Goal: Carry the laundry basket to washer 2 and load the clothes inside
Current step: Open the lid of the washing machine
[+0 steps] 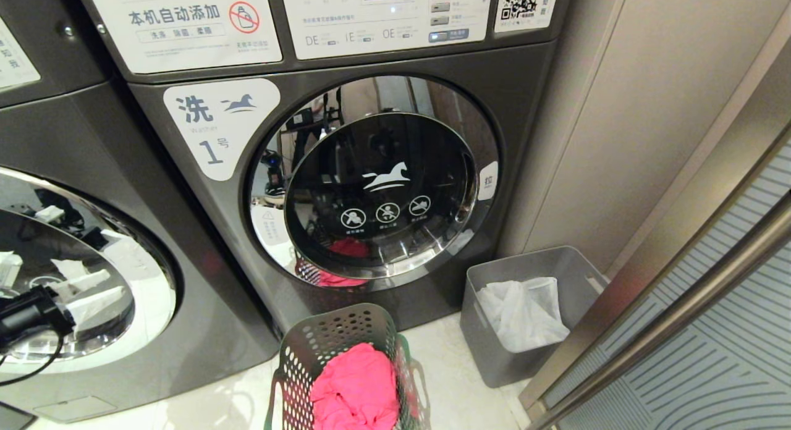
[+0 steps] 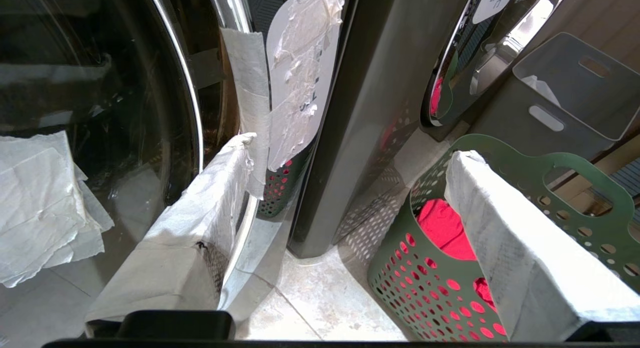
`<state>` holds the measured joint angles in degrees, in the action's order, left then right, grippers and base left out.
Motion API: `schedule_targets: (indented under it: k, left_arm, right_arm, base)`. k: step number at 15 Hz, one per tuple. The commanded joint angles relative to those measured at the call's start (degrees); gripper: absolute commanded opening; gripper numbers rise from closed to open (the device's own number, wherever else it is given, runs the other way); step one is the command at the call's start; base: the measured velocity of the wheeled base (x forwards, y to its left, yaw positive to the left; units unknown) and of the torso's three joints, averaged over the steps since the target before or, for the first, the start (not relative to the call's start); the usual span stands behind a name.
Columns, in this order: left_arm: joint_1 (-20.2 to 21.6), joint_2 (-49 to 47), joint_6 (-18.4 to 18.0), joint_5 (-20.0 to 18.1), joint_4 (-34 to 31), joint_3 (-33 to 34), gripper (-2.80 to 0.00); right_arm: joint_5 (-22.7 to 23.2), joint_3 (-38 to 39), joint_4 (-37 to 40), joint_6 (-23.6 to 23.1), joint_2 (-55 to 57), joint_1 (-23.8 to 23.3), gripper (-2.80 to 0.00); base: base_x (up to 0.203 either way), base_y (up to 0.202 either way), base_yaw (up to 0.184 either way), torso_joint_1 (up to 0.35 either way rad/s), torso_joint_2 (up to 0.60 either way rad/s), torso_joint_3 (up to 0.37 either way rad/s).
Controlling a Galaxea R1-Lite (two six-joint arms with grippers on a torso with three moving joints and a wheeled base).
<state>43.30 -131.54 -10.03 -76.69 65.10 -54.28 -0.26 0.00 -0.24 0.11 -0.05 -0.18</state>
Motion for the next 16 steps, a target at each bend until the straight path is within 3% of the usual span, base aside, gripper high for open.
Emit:
schedule_targets:
  k: [1,16]
  left_arm:
    - [-0.1,-0.3,-0.1,0.1,0.4,-0.5,0.00]
    - [-2.8,-4.0,0.2,3.7,-0.1,-5.6,0.00]
  right_arm:
    - [0.0,0.0,0.0,0.0,0.0,0.0,-2.80]
    - [0.0,0.0,0.0,0.0,0.0,0.0,-2.80]
  base:
    - [0.000,0.000,0.000,0.000,0.00,0.000]
    - [0.000,0.000,0.000,0.000,0.00,0.000]
